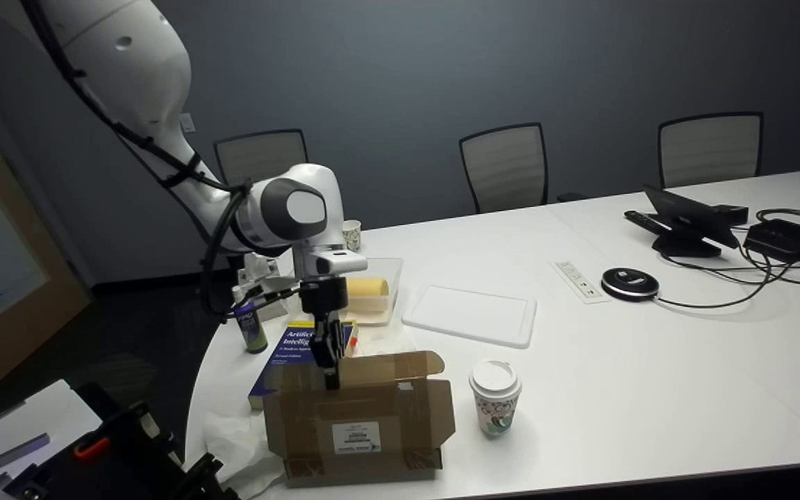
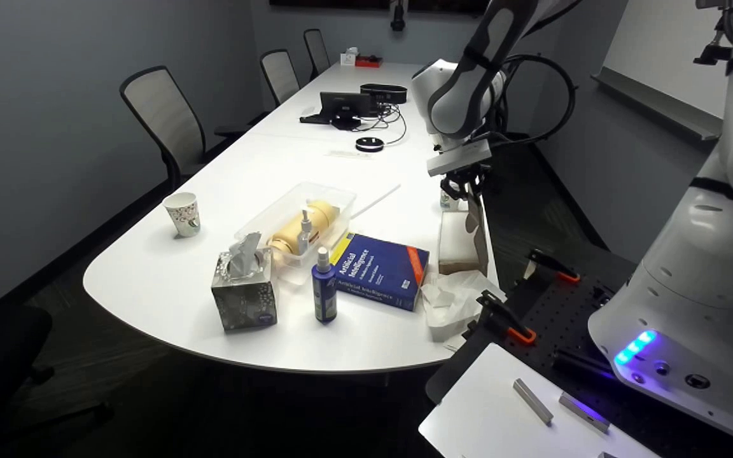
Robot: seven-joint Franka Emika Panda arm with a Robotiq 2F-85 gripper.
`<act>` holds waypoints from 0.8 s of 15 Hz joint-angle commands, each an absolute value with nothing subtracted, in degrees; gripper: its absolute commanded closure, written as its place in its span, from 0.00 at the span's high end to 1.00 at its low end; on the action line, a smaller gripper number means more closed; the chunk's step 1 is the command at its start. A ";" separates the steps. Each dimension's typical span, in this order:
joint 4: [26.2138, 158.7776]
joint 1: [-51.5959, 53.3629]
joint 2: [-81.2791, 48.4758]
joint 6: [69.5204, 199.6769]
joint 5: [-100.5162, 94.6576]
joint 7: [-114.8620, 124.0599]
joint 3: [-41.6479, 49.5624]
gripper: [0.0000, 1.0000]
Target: Open and close the cardboard box
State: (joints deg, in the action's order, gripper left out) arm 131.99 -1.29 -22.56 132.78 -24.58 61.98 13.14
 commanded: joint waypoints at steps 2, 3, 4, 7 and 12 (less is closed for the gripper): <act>123.72 1.54 -30.01 126.22 -24.57 58.32 11.91 0.02; 122.26 2.27 -31.58 125.47 -24.78 57.83 11.77 0.02; 121.20 2.96 -32.70 124.91 -24.86 57.45 11.60 0.02; 117.44 4.98 -36.55 123.35 -25.31 55.70 11.05 0.02; 112.02 7.97 -41.73 120.52 -26.18 51.99 10.70 0.02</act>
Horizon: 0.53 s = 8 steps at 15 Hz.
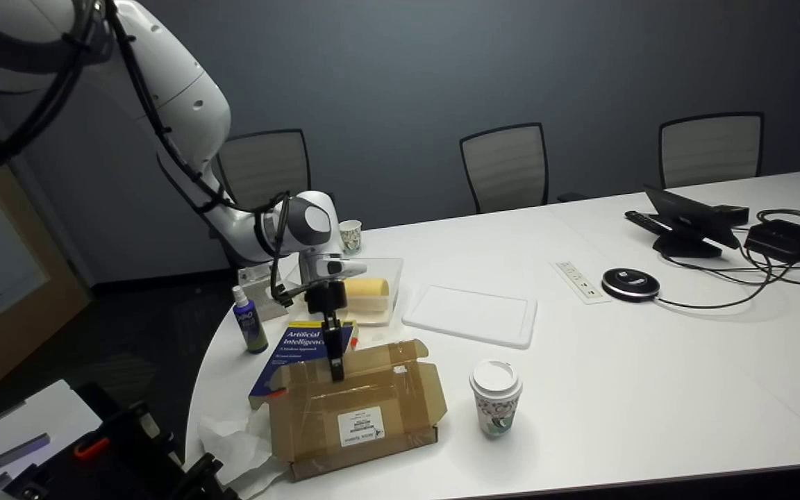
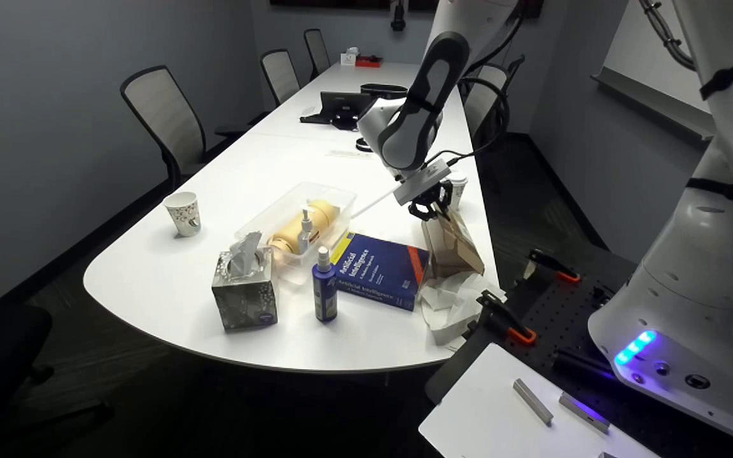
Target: Open and close the cardboard box
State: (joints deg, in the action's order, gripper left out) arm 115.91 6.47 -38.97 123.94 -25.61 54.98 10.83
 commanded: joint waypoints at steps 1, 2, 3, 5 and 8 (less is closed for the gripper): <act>111.31 8.30 -42.49 120.20 -26.23 50.93 10.54 0.02; 110.44 8.65 -43.41 119.82 -26.34 50.13 10.53 0.02; 109.81 8.92 -44.20 119.57 -26.34 49.06 10.37 0.02; 108.86 9.42 -45.66 119.30 -26.39 46.92 10.24 0.02; 107.84 9.93 -47.65 118.86 -26.52 44.36 10.23 0.02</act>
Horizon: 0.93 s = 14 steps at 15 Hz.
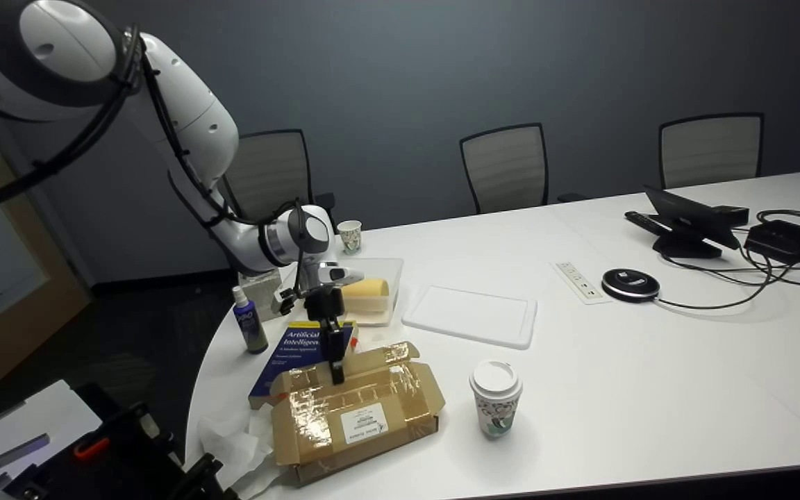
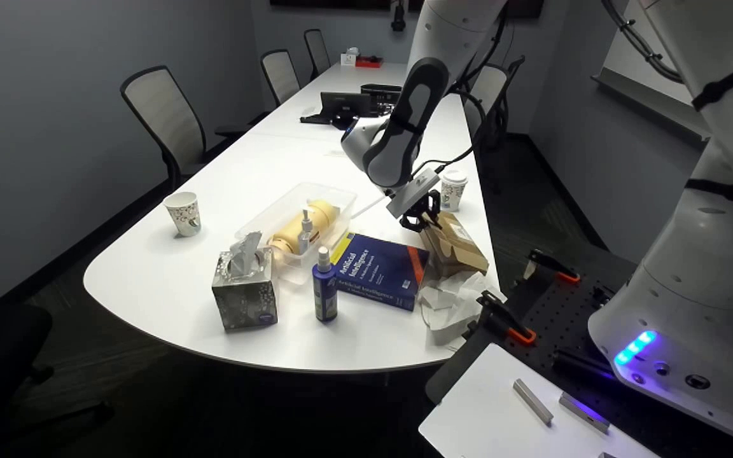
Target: Open and close the cardboard box
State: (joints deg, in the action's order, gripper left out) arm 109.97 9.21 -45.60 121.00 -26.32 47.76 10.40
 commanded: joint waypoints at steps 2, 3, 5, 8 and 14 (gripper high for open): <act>107.23 10.19 -48.52 118.77 -26.39 43.37 10.44 0.02; 107.15 10.26 -48.53 118.58 -26.16 43.44 10.54 0.06; 107.33 10.03 -47.93 119.05 -25.70 43.74 10.70 0.34; 108.81 9.27 -45.44 120.51 -24.77 44.05 10.99 0.56; 113.48 6.49 -35.84 124.48 -20.95 44.68 11.92 0.99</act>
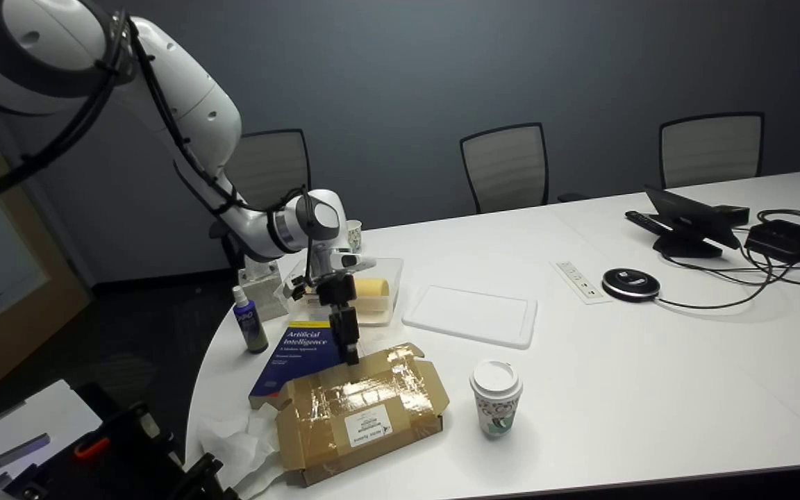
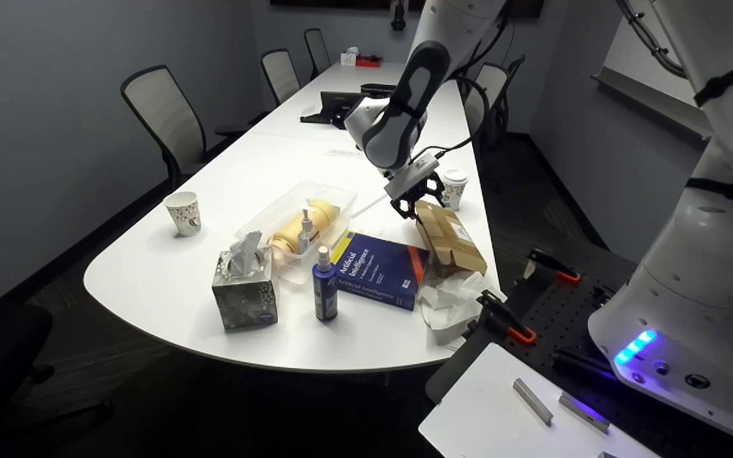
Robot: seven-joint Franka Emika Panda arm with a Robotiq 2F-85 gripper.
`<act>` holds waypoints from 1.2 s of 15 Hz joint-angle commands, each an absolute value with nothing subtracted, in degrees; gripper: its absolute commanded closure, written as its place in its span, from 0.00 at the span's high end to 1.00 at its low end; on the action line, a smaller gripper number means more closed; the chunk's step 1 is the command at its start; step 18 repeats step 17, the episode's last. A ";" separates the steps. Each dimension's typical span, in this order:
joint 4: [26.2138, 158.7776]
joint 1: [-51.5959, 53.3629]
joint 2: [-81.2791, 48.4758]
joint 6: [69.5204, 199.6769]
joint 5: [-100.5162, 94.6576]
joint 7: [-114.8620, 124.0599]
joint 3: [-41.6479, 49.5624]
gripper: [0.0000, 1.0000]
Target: Open and close the cardboard box
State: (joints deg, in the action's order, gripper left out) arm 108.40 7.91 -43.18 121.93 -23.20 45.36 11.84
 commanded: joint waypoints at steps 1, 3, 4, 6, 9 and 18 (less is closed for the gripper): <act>114.68 5.81 -33.53 125.34 -20.01 44.75 11.79 1.00; 117.83 4.07 -28.08 126.96 -16.64 44.42 11.10 1.00; 119.21 3.38 -25.59 127.53 -14.86 44.23 10.86 1.00; 122.63 2.09 -19.98 128.77 -11.40 43.66 10.39 1.00; 128.16 1.04 -10.95 131.07 -7.67 42.24 9.80 1.00; 135.28 0.00 4.72 129.07 -7.40 42.80 6.53 1.00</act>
